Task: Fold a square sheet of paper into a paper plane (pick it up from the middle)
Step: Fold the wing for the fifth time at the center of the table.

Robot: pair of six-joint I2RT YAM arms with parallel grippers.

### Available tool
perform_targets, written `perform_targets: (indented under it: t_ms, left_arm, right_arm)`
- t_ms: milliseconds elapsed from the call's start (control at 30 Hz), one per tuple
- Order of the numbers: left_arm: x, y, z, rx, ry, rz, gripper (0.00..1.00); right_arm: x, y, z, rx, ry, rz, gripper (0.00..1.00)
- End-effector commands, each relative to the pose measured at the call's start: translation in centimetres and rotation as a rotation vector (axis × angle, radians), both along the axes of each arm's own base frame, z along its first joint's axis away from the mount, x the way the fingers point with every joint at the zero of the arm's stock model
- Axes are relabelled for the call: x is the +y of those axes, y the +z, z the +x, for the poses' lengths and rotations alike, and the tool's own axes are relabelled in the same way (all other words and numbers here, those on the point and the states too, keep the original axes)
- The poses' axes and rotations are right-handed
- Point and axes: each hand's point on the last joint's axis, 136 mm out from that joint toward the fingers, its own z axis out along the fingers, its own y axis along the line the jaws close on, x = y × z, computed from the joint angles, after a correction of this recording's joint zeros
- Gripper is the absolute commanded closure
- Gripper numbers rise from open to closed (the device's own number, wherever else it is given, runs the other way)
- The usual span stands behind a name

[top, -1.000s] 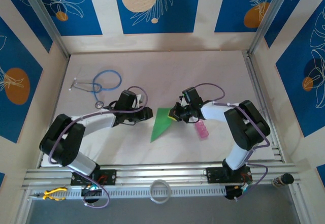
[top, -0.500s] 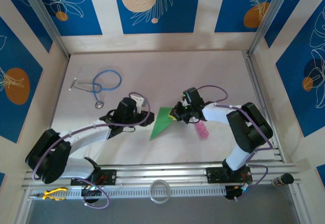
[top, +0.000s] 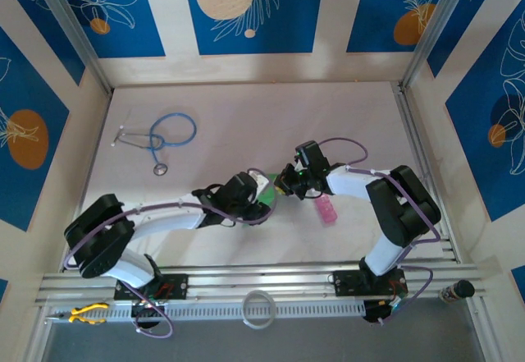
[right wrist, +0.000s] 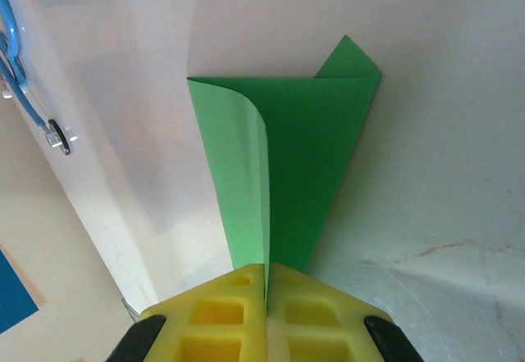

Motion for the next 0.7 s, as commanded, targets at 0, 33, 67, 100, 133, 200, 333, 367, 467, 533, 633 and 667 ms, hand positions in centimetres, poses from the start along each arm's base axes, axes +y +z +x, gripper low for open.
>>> perform_targets:
  t_ms: [0, 33, 67, 100, 133, 200, 333, 367, 467, 533, 633, 667]
  left_arm:
    - [0.5, -0.8, -0.3, -0.011, -0.032, 0.129, 0.47]
    - [0.4, -1.0, -0.5, -0.02, -0.046, 0.149, 0.48]
    - [0.2, -1.2, -0.6, -0.037, -0.058, 0.177, 0.47]
    - [0.1, -1.3, -0.7, -0.05, -0.068, 0.205, 0.48]
    - [0.1, -1.4, -0.7, -0.061, -0.074, 0.23, 0.48]
    - [0.1, -1.7, -0.6, -0.083, -0.076, 0.289, 0.49]
    - [0.4, -2.1, 0.0, -0.137, -0.064, 0.398, 0.5]
    - [0.4, -2.1, 0.0, -0.147, -0.064, 0.416, 0.5]
    - [0.6, -2.3, 0.2, -0.17, -0.056, 0.451, 0.54]
    - [0.7, -2.3, 0.3, -0.177, -0.051, 0.459, 0.54]
    - [1.0, -2.4, 0.3, -0.184, -0.045, 0.466, 0.56]
    - [1.0, -2.4, 0.2, -0.185, -0.043, 0.467, 0.57]
  right_arm:
    - [0.4, 1.3, 0.4, 0.008, 0.002, 0.018, 0.99]
    - [0.5, 1.3, 0.4, 0.008, 0.004, 0.02, 0.99]
    - [0.6, 1.4, 0.4, 0.009, 0.005, 0.023, 0.99]
    - [0.6, 1.4, 0.5, 0.009, 0.006, 0.026, 0.99]
    - [0.6, 1.5, 0.5, 0.009, 0.005, 0.026, 0.99]
    - [0.6, 1.5, 0.5, 0.012, 0.004, 0.023, 0.99]
    - [0.5, 1.5, 0.5, 0.015, 0.0, 0.021, 0.99]
    - [0.5, 1.5, 0.5, 0.015, 0.001, 0.022, 0.99]
    - [0.4, 1.4, 0.5, 0.018, 0.0, 0.021, 0.99]
    - [0.4, 1.4, 0.5, 0.018, -0.001, 0.02, 0.99]
    - [0.3, 1.3, 0.4, 0.018, -0.003, 0.018, 0.99]
    - [0.2, 1.3, 0.5, 0.017, -0.005, 0.018, 0.99]
